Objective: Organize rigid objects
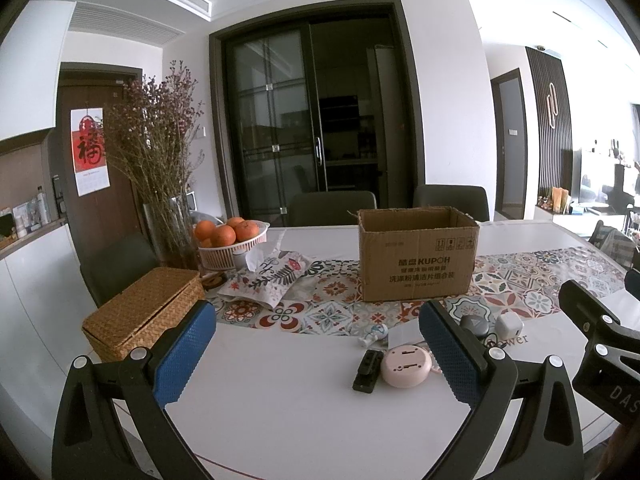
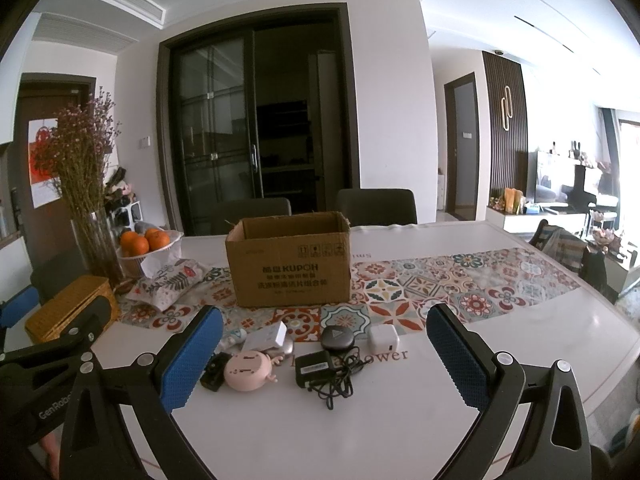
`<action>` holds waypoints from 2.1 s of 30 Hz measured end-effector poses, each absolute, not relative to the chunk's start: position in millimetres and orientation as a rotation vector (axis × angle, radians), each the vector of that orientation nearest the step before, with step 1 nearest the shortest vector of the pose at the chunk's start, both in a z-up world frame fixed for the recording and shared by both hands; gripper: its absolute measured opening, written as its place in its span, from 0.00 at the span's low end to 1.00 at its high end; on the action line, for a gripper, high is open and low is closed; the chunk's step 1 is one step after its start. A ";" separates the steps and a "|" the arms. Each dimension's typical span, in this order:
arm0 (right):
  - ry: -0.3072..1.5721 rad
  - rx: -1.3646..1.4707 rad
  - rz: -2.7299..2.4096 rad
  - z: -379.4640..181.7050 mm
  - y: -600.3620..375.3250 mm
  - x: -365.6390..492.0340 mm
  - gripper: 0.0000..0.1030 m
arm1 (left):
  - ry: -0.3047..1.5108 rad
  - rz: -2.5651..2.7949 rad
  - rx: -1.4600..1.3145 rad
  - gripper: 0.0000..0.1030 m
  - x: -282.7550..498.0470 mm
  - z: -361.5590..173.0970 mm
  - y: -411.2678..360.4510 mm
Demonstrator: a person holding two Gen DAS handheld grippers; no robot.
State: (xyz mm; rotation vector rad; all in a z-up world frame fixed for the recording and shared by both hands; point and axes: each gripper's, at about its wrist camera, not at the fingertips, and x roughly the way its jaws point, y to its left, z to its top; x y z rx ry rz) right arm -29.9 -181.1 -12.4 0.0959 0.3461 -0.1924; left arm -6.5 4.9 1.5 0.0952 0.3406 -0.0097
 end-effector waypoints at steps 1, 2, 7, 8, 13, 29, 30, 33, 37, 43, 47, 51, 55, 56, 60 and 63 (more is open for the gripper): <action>0.346 0.096 -0.192 -12.3 -181.0 -29.9 1.00 | 0.341 -0.010 0.095 1.00 -6.6 1.6 4.9; 0.346 0.096 -0.192 -12.3 -181.1 -29.9 1.00 | 0.340 -0.009 0.096 1.00 -6.5 1.4 4.8; 0.345 0.096 -0.191 -12.3 -180.7 -30.2 1.00 | 0.345 -0.013 0.096 1.00 -5.6 2.8 5.3; 0.345 0.095 -0.192 -12.3 -180.5 -30.1 1.00 | 0.344 -0.013 0.094 1.00 -5.9 2.4 5.2; 0.345 0.095 -0.192 -12.1 -180.6 -30.1 1.00 | 0.344 -0.013 0.095 1.00 -5.8 2.7 5.4; 0.345 0.094 -0.191 -11.7 -180.1 -30.7 1.00 | 0.344 -0.014 0.095 1.00 -6.4 3.0 5.7; 0.344 0.093 -0.192 -11.7 -180.0 -30.7 1.00 | 0.344 -0.014 0.095 1.00 -6.4 2.8 5.6; 0.343 0.093 -0.192 -11.7 -179.7 -30.6 1.00 | 0.343 -0.014 0.095 1.00 -6.3 2.8 5.5; 0.343 0.092 -0.191 -11.7 -179.3 -30.4 1.00 | 0.344 -0.014 0.095 1.00 -6.3 3.0 5.4; 0.343 0.091 -0.191 -12.1 -183.1 -31.1 1.00 | 0.343 -0.013 0.095 1.00 -6.3 2.9 5.4; 0.343 0.091 -0.191 -11.0 -175.0 -29.4 1.00 | 0.346 -0.013 0.095 1.00 -6.3 2.9 5.5; 0.343 0.090 -0.191 -11.7 -176.0 -29.5 1.00 | 0.353 -0.015 0.094 1.00 -5.8 3.2 7.2; 0.356 0.087 -0.190 -11.2 -170.1 -29.8 1.00 | 0.373 -0.015 0.101 1.00 -1.7 -1.9 7.8; 0.365 0.088 -0.189 -13.1 -173.7 -28.8 1.00 | 0.378 -0.015 0.102 1.00 0.2 -4.6 8.2; 0.407 0.096 -0.170 -20.6 -177.3 -18.1 1.00 | 0.416 -0.021 0.107 1.00 7.4 -13.4 8.4; 0.436 0.095 -0.163 -29.8 -179.1 -10.1 1.00 | 0.456 -0.033 0.113 1.00 15.3 -22.4 8.0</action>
